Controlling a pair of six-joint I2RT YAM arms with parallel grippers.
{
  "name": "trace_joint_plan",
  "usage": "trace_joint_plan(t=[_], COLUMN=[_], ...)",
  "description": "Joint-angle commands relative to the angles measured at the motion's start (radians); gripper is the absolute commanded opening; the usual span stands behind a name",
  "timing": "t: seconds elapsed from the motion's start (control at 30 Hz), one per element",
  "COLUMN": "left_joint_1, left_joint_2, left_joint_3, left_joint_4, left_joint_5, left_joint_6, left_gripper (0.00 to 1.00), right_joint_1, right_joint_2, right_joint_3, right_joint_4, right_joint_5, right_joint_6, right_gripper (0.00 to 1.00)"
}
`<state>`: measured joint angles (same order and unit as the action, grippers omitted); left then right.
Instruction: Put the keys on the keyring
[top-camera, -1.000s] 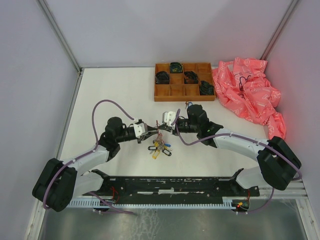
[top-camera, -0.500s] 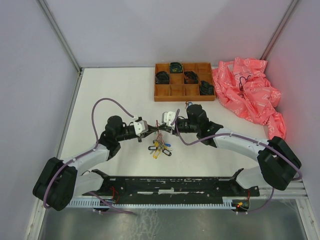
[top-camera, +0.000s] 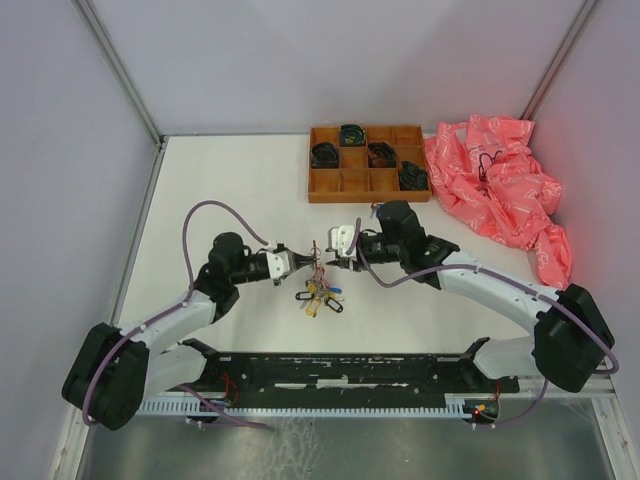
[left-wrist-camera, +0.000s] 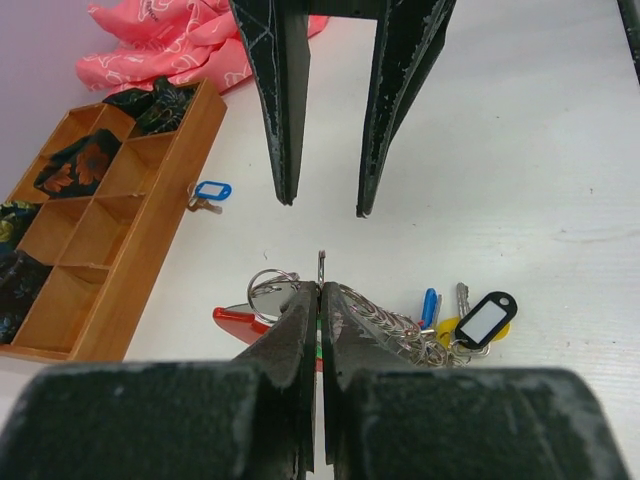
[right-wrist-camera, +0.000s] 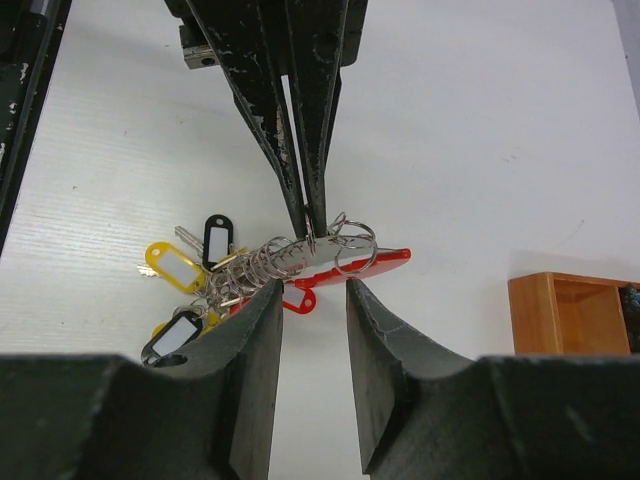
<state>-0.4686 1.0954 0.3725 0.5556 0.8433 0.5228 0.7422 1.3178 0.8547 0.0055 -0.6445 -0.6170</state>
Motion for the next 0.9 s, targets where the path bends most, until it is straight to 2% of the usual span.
trace_joint_plan(t=[0.0,0.27,0.43,0.87], left_joint_1=[0.000,-0.005,-0.018,-0.119], left_joint_2=[-0.032,-0.036,-0.039,-0.063], left_joint_3=[0.011,0.019,0.057,0.187], left_joint_4=[0.005,-0.045,-0.130,-0.398], left_joint_5=[0.054,0.035,-0.002,-0.215], left_joint_6=[0.105,0.162,0.168,0.184], left_gripper=[0.03,0.03,0.03,0.03], right_joint_1=[0.000,0.002,0.004,0.021], right_joint_2=[0.016,0.029,0.033,0.065], right_joint_3=[0.043,0.043,0.044,0.066], right_joint_4=[0.007,0.018,0.033,0.031], right_joint_5=[-0.036,0.003,-0.033,-0.060], right_joint_6=[-0.049,-0.050,-0.040,-0.044], right_gripper=[0.40,0.42,0.41,0.35])
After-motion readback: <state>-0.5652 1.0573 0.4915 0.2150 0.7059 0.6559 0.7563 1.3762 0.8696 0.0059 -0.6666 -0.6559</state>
